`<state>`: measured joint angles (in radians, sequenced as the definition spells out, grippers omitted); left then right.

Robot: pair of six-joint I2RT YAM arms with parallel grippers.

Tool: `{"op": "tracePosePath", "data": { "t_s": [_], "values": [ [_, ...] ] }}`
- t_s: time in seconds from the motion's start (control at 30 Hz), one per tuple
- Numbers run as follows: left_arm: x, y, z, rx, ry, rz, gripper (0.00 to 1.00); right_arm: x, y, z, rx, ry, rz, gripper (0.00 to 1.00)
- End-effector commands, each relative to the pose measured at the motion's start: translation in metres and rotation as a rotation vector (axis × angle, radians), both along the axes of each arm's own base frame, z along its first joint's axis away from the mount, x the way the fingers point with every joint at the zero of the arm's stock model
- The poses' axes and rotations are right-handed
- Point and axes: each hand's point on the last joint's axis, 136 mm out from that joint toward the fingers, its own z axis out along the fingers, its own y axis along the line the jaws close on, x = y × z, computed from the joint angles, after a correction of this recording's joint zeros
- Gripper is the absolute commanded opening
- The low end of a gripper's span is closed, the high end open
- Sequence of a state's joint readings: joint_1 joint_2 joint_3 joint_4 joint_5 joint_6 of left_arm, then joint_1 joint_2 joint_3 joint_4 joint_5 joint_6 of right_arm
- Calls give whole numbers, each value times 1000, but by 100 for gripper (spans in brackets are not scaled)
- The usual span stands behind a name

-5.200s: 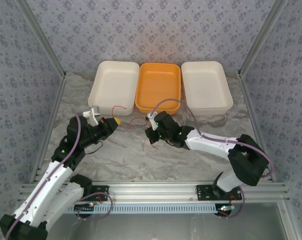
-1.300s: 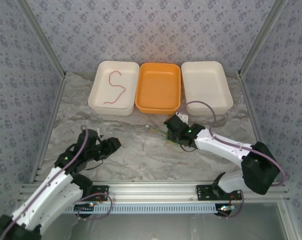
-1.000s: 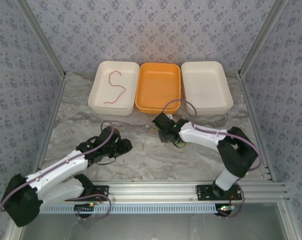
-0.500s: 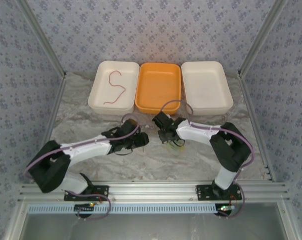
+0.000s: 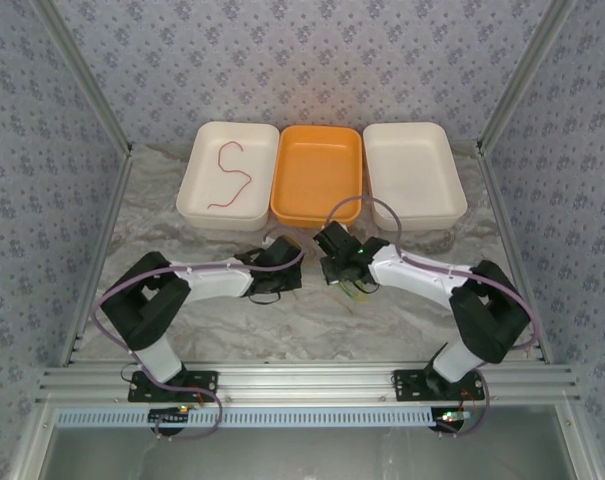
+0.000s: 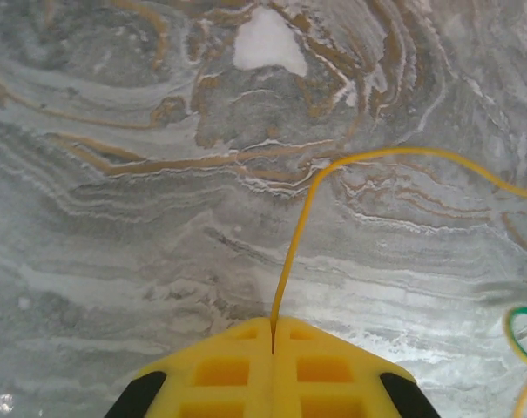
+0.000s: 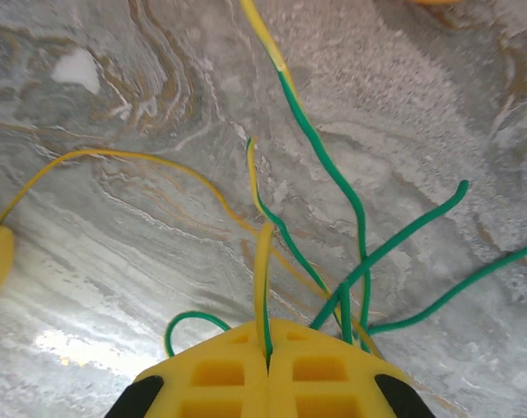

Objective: Untangle the cables

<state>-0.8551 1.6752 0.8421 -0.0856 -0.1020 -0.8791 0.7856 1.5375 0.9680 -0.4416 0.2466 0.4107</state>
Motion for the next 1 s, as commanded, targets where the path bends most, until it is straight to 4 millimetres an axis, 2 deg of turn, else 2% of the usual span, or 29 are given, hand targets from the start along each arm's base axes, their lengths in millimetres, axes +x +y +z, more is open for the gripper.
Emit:
{"op": "tracePosePath", "data": {
  "t_s": [0.0, 0.13, 0.3, 0.4, 0.5, 0.67, 0.8, 0.97],
  "values": [
    [5, 40, 29, 85, -122, 109, 0, 2, -28, 32, 16, -74, -88, 0],
    [-1, 97, 61, 143, -173, 195, 0, 7, -61, 74, 169, -156, -200, 0],
    [-15, 164, 89, 150, -189, 307, 0, 13, -117, 122, 323, -253, -383, 0],
    [-26, 194, 104, 144, -205, 375, 0, 11, -155, 135, 348, -280, -514, 0],
    [-36, 220, 118, 138, -218, 436, 0, 13, -179, 140, 392, -282, -594, 0],
    [-48, 241, 138, 115, -245, 483, 0, 12, -180, 132, 403, -250, -615, 0],
    [-43, 227, 155, 36, -272, 427, 0, 12, -170, 106, 380, -181, -619, 0],
    [-40, 233, 173, 53, -302, 448, 0, 8, -171, 58, 296, -94, -666, 0]
  ]
}}
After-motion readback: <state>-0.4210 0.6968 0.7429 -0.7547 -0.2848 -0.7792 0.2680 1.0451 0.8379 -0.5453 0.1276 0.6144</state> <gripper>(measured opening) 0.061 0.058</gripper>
